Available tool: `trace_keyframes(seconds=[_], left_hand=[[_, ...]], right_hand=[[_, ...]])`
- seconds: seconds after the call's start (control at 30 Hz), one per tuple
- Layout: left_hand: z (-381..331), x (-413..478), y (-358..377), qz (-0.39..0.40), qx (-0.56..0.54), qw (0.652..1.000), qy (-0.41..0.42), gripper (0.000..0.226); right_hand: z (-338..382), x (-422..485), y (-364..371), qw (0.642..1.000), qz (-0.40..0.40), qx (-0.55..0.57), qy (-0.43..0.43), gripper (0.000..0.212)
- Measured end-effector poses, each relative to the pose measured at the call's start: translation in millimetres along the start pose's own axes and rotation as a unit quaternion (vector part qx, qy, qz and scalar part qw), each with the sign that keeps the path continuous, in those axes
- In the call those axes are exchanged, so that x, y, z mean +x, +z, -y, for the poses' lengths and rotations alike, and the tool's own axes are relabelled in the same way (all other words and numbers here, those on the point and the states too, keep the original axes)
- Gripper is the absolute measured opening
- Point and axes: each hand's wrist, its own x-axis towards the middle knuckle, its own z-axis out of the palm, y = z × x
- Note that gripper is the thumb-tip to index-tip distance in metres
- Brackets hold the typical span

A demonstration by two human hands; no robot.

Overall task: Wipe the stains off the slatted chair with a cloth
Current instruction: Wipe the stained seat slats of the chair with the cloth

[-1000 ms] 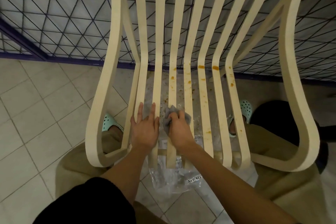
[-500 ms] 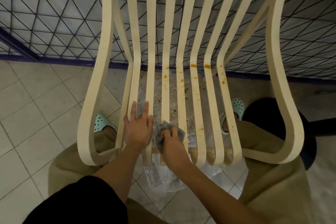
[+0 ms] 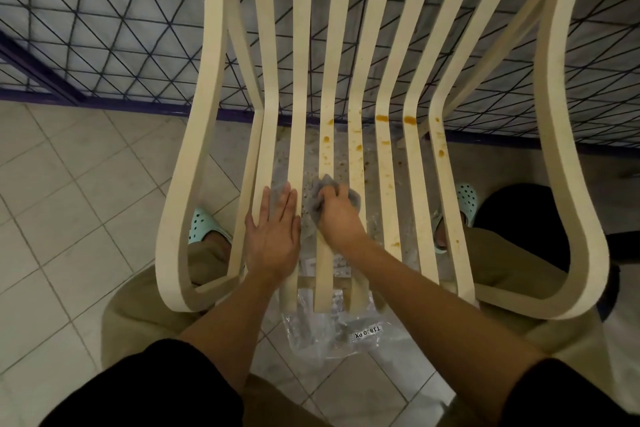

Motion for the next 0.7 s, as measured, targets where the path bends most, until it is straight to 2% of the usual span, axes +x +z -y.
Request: trace_keyframes(seconds=[0.27,0.57,0.7], left_hand=[[2,1,1,-0.002,-0.003,1.000,0.001,0.054],[2,1,2,0.001,0.000,1.000,-0.002,0.055],[1,1,-1,0.003,0.007,1.000,-0.003,0.056]], right_hand=[[5,29,-7,1.000,0.001,-0.021,0.014,0.034],[-4,-6,10,0.999,0.010,-0.020,-0.029,0.028],[-6,-27,14,0.999,0.009,-0.040,-0.026,0.031]])
